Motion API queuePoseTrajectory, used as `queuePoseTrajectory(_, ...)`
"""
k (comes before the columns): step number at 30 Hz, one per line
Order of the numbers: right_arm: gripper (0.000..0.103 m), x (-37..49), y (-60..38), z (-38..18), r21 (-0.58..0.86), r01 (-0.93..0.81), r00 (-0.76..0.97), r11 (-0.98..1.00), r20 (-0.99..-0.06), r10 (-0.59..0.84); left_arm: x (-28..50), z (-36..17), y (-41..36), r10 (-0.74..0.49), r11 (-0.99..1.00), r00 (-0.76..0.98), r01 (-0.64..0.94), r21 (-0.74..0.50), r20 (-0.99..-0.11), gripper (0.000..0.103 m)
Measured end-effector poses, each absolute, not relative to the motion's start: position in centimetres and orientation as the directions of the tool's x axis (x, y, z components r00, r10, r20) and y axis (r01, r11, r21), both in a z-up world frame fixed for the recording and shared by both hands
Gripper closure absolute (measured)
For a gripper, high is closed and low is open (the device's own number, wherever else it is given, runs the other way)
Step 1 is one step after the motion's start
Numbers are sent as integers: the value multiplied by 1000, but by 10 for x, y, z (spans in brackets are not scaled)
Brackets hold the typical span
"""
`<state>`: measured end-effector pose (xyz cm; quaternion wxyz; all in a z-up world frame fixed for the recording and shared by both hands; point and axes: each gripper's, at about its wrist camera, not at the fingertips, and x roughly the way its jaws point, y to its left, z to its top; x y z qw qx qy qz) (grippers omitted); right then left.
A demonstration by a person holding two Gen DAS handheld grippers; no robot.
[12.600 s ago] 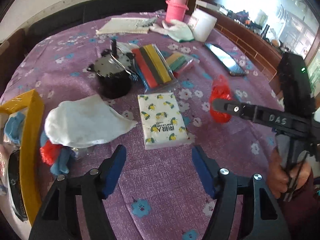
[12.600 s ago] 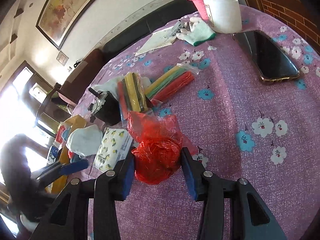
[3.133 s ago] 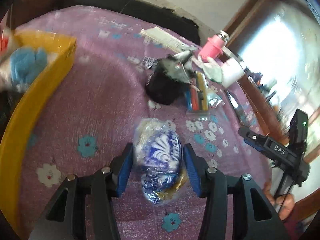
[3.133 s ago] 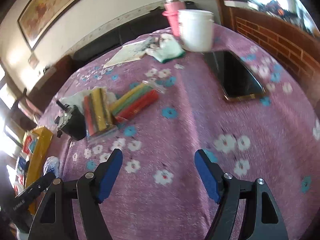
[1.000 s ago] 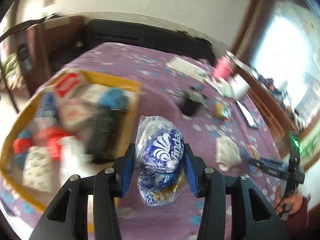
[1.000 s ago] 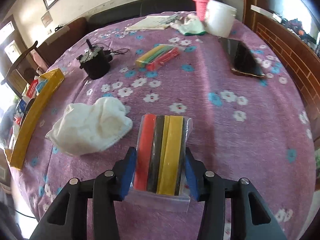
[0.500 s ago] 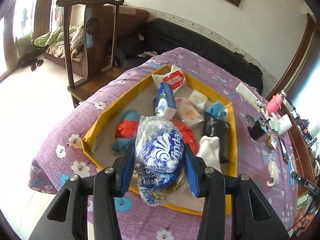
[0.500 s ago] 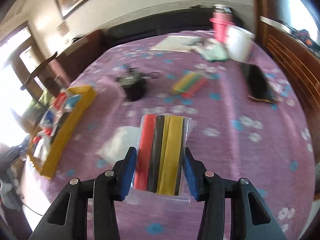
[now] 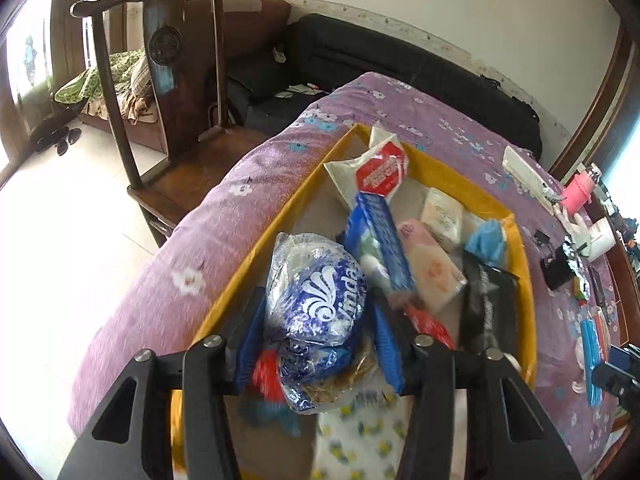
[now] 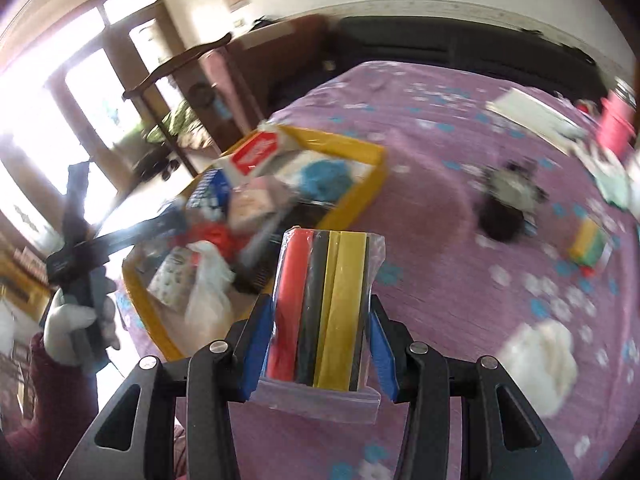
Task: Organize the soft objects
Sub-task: 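Place the candy bag and sponge pack into the box lid with both grippers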
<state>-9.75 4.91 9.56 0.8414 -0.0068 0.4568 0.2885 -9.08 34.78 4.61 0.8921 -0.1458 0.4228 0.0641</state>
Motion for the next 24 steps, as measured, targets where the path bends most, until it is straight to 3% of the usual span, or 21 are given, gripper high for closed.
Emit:
queuePoseTrajectory(5, 53, -75, 94, 95, 217, -522, 405, 824, -787, 464, -89, 44, 356, -89, 934, 637, -215, -287, -766, 43)
queuePoseTrajectory(7, 53, -63, 110, 94, 202, -529, 404, 825, -795, 453, -101, 51, 357, -115, 925, 667, -198, -324, -736, 34)
queuePoseTrajectory(13, 53, -16, 158, 86, 191, -535, 383, 823, -814, 437, -151, 76, 366, -89, 916, 758, -192, -352, -646, 26)
queuePoseTrajectory(24, 50, 54, 221, 55, 174, -514, 338, 840, -859, 385, -193, 72, 395, -22, 892, 769, -273, -360, -639, 24)
